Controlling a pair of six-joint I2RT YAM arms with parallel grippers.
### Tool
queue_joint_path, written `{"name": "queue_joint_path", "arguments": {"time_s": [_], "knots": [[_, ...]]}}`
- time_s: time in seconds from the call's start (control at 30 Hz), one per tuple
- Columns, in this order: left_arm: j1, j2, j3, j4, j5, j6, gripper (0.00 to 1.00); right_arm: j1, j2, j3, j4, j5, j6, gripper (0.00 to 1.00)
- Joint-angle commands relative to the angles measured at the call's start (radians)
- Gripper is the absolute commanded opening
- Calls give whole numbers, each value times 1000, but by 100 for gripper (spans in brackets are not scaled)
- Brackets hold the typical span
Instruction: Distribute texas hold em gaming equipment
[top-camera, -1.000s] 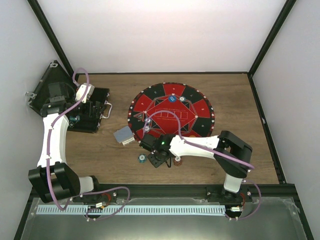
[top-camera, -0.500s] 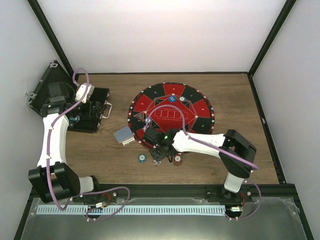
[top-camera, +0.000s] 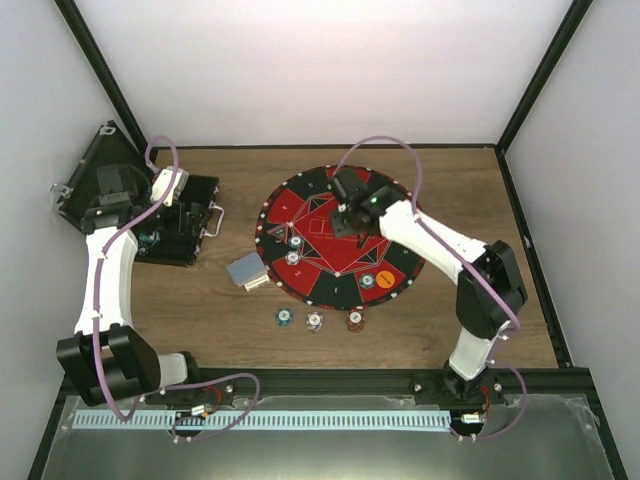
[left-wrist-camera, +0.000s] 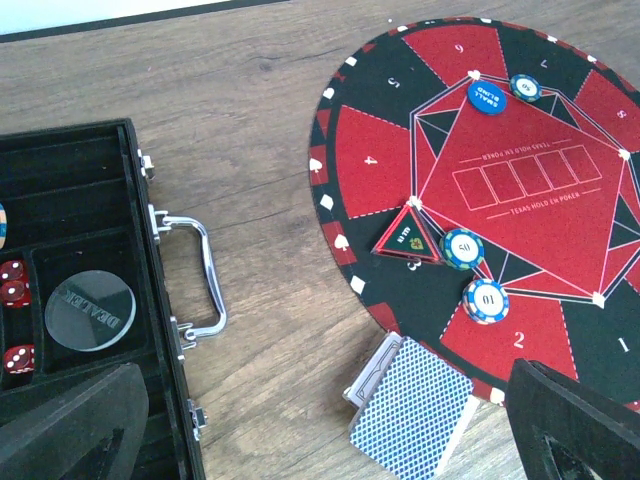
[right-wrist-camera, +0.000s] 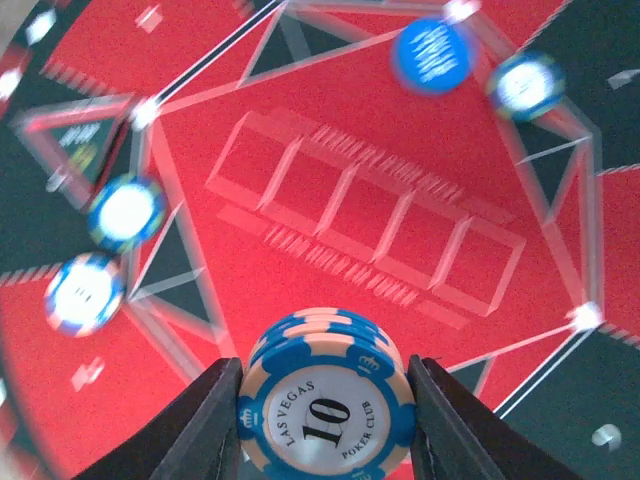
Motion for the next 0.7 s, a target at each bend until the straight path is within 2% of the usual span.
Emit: {"name": "queue_joint_path", "arguments": {"time_s": [0.0, 0.3, 0.67], "knots": [[7, -8, -1, 19, 15, -3, 100, -136, 93, 118, 45, 51, -71, 16], [7, -1, 5, 21, 22, -5, 100, -327, 390, 386, 41, 67, -88, 16], [7, 12, -2, 27, 29, -3, 100, -427, 587, 531, 23, 24, -89, 16]]}}
